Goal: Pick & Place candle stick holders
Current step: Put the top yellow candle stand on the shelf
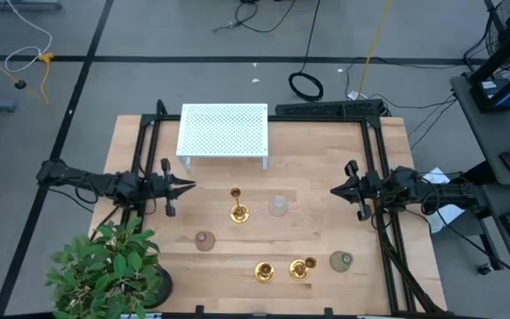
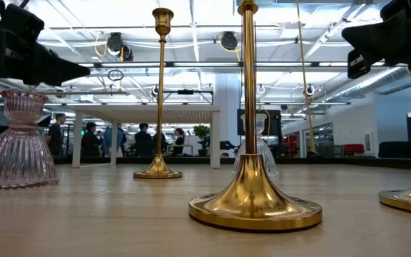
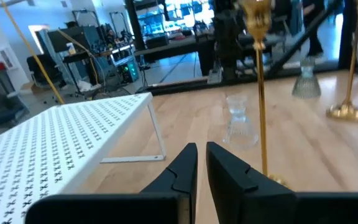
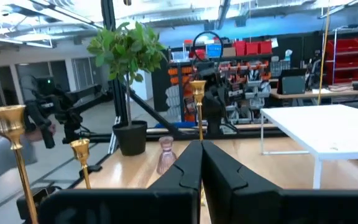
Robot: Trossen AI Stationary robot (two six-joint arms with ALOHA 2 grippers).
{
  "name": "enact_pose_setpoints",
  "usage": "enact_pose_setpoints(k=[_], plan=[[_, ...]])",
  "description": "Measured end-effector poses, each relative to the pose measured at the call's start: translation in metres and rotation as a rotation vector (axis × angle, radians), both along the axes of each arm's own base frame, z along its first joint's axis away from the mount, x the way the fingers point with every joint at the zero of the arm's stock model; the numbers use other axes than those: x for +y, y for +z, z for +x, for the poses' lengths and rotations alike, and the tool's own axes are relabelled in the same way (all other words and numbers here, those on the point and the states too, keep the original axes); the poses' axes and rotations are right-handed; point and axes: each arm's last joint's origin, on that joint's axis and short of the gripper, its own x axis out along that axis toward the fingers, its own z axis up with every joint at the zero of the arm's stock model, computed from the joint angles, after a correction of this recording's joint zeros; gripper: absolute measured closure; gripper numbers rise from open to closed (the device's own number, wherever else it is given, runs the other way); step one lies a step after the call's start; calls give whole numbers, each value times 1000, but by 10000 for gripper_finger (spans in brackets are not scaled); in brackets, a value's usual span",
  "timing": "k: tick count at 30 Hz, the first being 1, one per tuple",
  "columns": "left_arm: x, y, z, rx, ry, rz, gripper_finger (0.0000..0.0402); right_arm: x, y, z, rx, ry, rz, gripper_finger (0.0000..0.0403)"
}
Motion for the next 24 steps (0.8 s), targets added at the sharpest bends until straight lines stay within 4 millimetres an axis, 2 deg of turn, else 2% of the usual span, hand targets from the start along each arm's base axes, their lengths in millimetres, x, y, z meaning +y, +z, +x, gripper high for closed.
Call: enact_pose_setpoints(k=[6,14,19,24], plan=[[0,4,0,-44,0,-29,360,0,1,0,-26,-22,-121,403],[0,17,-1,-170,0,-38,360,0,1,0,-26,-25,-135,403],[0,16,0,-170,-12,-91,357,0,1,2,-29,-30,-150,402],[-2,11,5,-119,-31,-107,310,0,8,4,-90,-32,-152,380]])
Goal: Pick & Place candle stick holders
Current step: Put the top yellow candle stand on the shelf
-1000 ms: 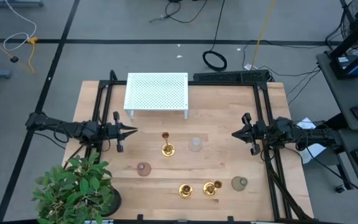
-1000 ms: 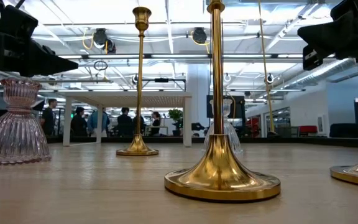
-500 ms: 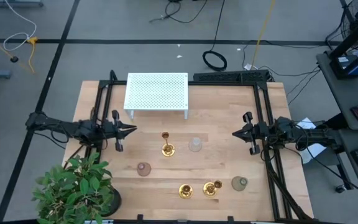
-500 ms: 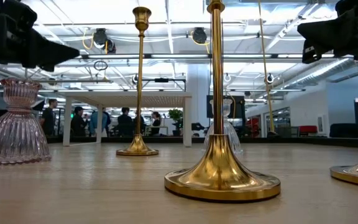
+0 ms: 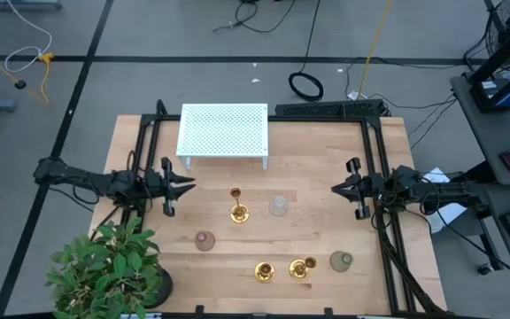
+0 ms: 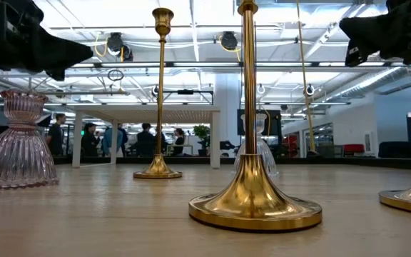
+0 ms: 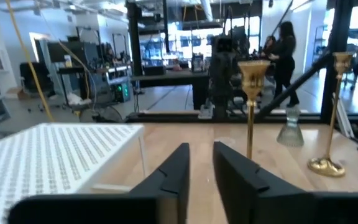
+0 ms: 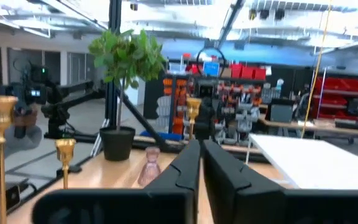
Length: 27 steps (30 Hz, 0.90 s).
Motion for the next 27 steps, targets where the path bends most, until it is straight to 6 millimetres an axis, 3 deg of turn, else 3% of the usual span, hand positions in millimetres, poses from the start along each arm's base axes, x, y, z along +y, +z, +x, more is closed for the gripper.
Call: enact_pose_setpoints(k=[5,9,14,21,27], plan=[[0,1,7,-21,-25,-65,233,0,1,6,1,-5,-4,332],[0,4,15,-57,-88,-77,197,0,2,10,-8,-5,1,300],[2,6,33,21,-111,-132,191,0,4,16,-25,-5,1,281],[1,20,74,149,-148,-66,190,-1,1,23,0,-4,2,284],[-2,13,105,263,-147,-47,190,-1,-2,27,24,-4,2,286]])
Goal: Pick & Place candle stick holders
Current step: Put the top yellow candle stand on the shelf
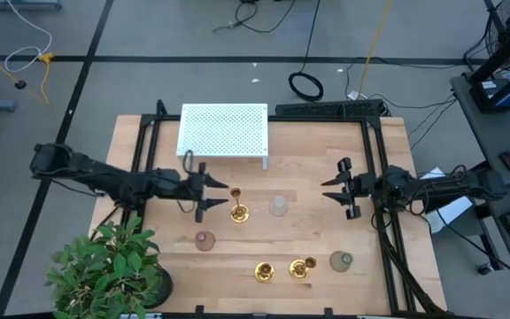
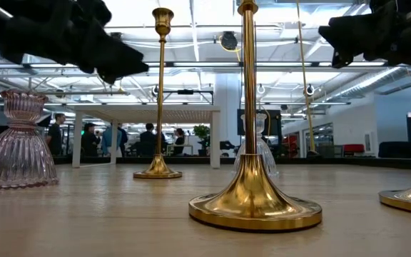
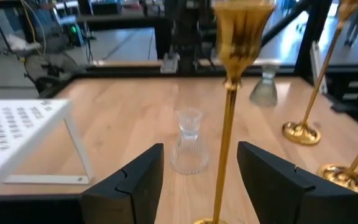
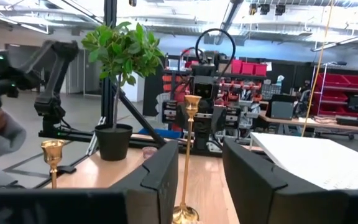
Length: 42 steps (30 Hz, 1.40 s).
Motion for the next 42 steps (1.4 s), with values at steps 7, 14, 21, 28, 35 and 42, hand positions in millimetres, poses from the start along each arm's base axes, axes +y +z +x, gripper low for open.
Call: enact_pose_setpoints(k=[7,14,21,28,35,42], plan=[[-4,-12,28,84,-18,-33,190,0,0,2,-1,0,-1,288],[-11,-16,40,52,-62,3,193,0,0,2,-3,0,-2,289],[-13,-15,40,38,-58,4,274,0,-1,2,1,0,-2,289],[-13,-9,40,0,-58,1,385,0,-2,3,10,0,0,289],[-11,22,27,-137,-56,-20,378,0,-2,3,12,0,1,289],[5,59,-5,-234,42,-108,384,0,-1,3,2,-10,-4,289]])
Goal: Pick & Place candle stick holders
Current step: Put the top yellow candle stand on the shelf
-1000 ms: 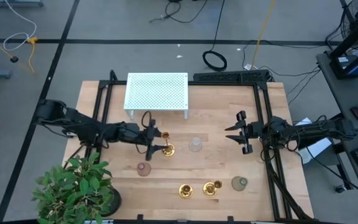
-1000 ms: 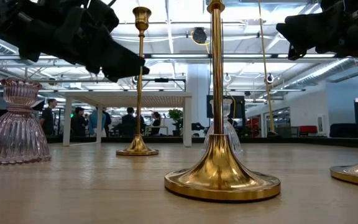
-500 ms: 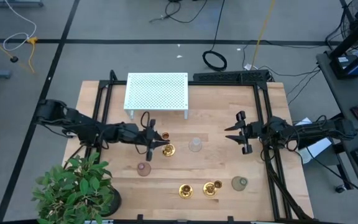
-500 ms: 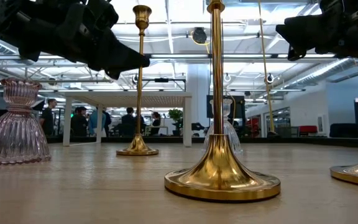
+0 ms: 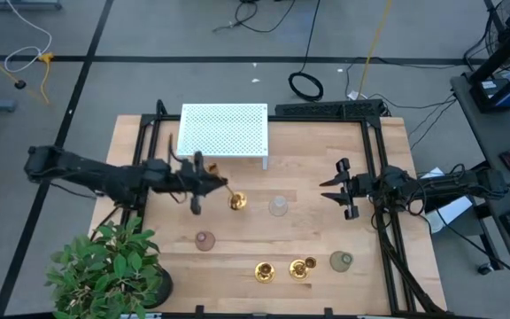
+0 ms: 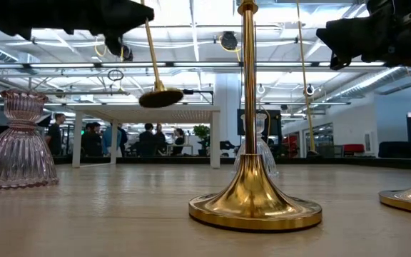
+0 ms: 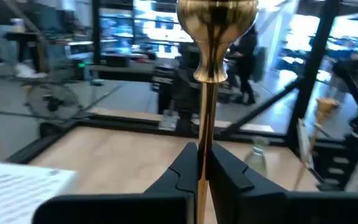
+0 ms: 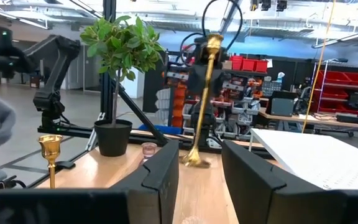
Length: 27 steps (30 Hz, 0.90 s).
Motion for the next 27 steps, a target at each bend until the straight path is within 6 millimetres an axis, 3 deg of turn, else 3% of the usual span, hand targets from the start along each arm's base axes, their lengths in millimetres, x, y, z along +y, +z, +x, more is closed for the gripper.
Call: enact_pose_setpoints(k=[5,8,19,27], plan=[[12,20,-22,-65,57,25,386,-2,1,0,-12,-79,13,289],[22,34,-30,-17,158,59,386,-3,1,0,-11,-122,2,289],[63,107,-51,72,427,143,386,-4,-1,2,9,-122,-1,289],[93,114,-67,101,590,146,386,-4,-1,2,7,-122,-1,289]])
